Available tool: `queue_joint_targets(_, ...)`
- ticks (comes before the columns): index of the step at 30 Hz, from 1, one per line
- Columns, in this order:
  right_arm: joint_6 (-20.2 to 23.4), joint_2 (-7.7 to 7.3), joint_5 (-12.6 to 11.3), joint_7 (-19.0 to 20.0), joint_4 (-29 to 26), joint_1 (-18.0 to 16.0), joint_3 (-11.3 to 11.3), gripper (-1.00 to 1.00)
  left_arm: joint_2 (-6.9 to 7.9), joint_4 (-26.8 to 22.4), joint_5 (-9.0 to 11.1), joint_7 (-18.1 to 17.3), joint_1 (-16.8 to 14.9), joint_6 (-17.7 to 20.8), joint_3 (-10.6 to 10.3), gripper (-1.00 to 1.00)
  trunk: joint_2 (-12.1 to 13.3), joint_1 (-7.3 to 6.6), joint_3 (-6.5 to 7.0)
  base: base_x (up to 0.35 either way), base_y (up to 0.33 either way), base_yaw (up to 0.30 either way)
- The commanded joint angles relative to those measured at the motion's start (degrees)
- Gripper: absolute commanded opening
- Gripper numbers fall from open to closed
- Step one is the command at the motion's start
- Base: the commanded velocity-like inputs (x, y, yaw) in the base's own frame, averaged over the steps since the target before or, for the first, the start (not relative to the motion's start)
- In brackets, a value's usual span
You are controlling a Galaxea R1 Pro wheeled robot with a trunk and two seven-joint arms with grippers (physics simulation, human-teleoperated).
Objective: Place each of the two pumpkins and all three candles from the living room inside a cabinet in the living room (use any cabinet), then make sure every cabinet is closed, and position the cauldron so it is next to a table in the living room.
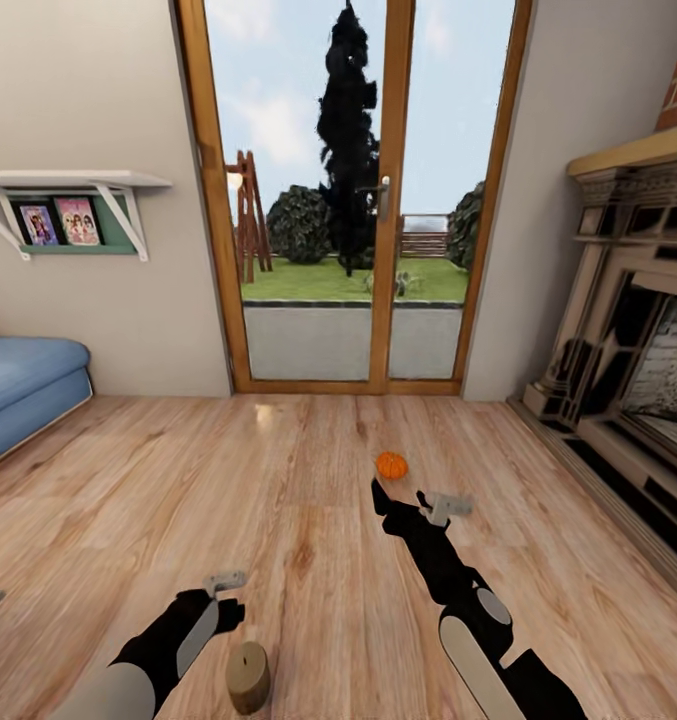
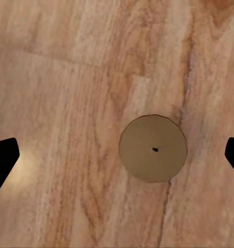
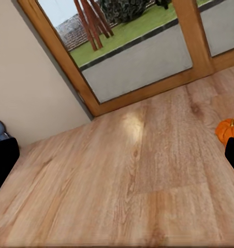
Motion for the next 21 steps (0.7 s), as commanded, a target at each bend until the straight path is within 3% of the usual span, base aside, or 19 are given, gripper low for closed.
queue_joint_targets(1, 0.14, -0.16, -0.26, -0.42, -0.13, -0.06, 0.11, 1.00, 0.04, -0.05, 0.59, 0.51, -0.02, -0.16, -0.36, 1.00, -0.04, 0.01, -0.29, 0.000, 0.000, 0.000)
queue_joint_targets(7, -0.44, -0.64, -0.35, 0.94, -0.19, -0.06, -0.43, 1.00, 0.06, 0.14, 0.73, 0.59, -0.02, -1.47, -0.15, 1.00, -0.13, 0.17, -1.62, 0.000, 0.000, 0.000)
queue_joint_targets(9, 0.65, -0.45, -0.81, 1.28, -0.20, -0.27, -2.61, 1.00, 0.06, 0.15, 0.75, 0.59, -0.02, -1.56, -0.11, 1.00, -0.15, 0.22, -2.06, 0.000, 0.000, 0.000)
queue_joint_targets(10, 4.08, -0.08, -2.05, 1.38, -0.10, -1.25, -5.19, 1.00, 0.06, 0.17, 0.76, 0.59, -0.02, -1.59, -0.10, 1.00, -0.17, 0.24, -2.28, 0.000, 0.000, 0.000)
queue_joint_targets(11, 6.56, 0.26, -3.26, 1.39, 0.12, -2.72, -6.35, 1.00, 0.06, 0.17, 0.76, 0.59, -0.02, -1.60, -0.10, 1.00, -0.18, 0.27, -2.50, 0.000, 0.000, 0.000)
queue_joint_targets(13, 15.28, 1.35, -8.60, 1.40, 2.14, -9.29, -11.04, 1.00, 0.06, 0.17, 0.76, 0.59, -0.02, -1.62, -0.09, 1.00, -0.21, 0.32, -2.95, 0.000, 0.000, 0.000)
queue_joint_targets(14, 17.53, 1.55, -10.37, 1.40, 3.30, -11.36, -12.58, 1.00, 0.06, 0.17, 0.77, 0.59, -0.02, -1.62, -0.09, 1.00, -0.22, 0.35, -3.17, 0.000, 0.000, 0.000)
queue_joint_targets(16, 25.46, 1.98, -17.77, 1.55, 10.03, -18.70, -18.30, 1.00, 0.02, 0.16, 0.77, 0.59, -0.02, -1.63, -0.09, 1.00, -0.25, 0.40, -3.61, 0.000, 0.000, 0.000)
queue_joint_targets(17, 28.29, 2.02, -20.85, 1.64, 13.40, -21.10, -20.07, 1.00, 0.00, 0.16, 0.77, 0.59, -0.02, -1.63, -0.09, 1.00, -0.26, 0.42, -3.83, 0.000, 0.000, 0.000)
queue_joint_targets(19, 31.69, 2.06, -24.70, 1.90, 17.64, -23.97, -22.06, 1.00, -0.10, 0.16, 0.77, 0.59, -0.02, -1.63, -0.09, 1.00, -0.29, 0.47, -4.28, 0.000, 0.000, 0.000)
queue_joint_targets(21, 32.31, 2.13, -25.16, 2.11, 18.49, -24.65, -22.23, 1.00, -0.18, 0.16, 0.81, 0.59, -0.02, -1.63, -0.09, 1.00, -0.31, 0.53, -4.72, 0.000, 0.000, 0.000)
